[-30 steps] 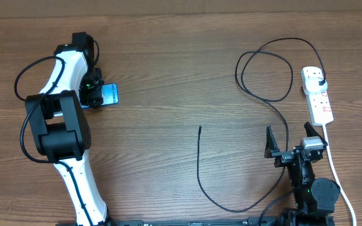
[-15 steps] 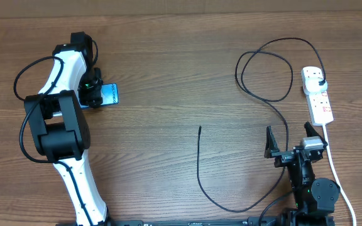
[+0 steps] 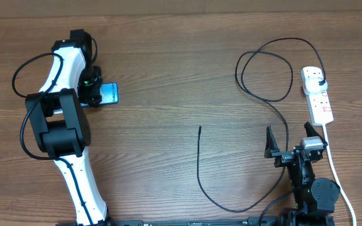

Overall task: Plug charger to phone and switch on socket
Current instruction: 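Close the left gripper on the phone's sides, then lift the phone with the left gripper and tilt it upright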

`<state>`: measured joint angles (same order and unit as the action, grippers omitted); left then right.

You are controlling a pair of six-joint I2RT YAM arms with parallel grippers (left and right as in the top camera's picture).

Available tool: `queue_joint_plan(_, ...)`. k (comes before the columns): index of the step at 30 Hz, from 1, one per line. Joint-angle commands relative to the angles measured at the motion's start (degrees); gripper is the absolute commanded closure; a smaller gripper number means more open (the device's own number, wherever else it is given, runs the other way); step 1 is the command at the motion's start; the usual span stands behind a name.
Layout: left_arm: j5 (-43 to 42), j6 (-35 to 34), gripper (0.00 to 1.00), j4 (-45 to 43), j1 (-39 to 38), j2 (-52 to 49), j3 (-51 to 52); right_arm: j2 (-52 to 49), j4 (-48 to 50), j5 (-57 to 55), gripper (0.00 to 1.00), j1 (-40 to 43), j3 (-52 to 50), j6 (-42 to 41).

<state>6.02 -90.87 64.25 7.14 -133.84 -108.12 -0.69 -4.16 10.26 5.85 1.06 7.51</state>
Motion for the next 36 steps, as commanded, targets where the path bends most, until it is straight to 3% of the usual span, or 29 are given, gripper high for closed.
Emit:
queue_joint_plan(1, 0.09, 1.36, 0.96, 0.66, 0.44, -0.61, -2.78, 0.46, 0.24, 0.09, 0.0, -0.44, -0.61, 0.07)
queue_joint_plan(12, 0.11, 3.02, 0.96, 1.07, 0.44, -0.61, -4.61, 0.46, 0.24, 0.09, 0.0, -0.44, -0.61, 0.07)
queue_joint_plan(20, -0.33, 8.39, 0.96, -0.83, 0.44, -0.61, -6.23, 0.46, 0.22, 0.09, 0.0, -0.44, -0.61, 0.07)
queue_joint_plan(29, -5.53, 17.03, 0.96, -6.32, 0.33, -0.61, -6.6, 0.46, 0.24, 0.09, 0.0, -0.44, -0.61, 0.07)
queue_joint_plan(36, -9.35, 18.51, 0.96, -8.15, 0.28, -0.61, -6.58, 0.46, 0.24, 0.09, 0.0, -0.44, -0.61, 0.07)
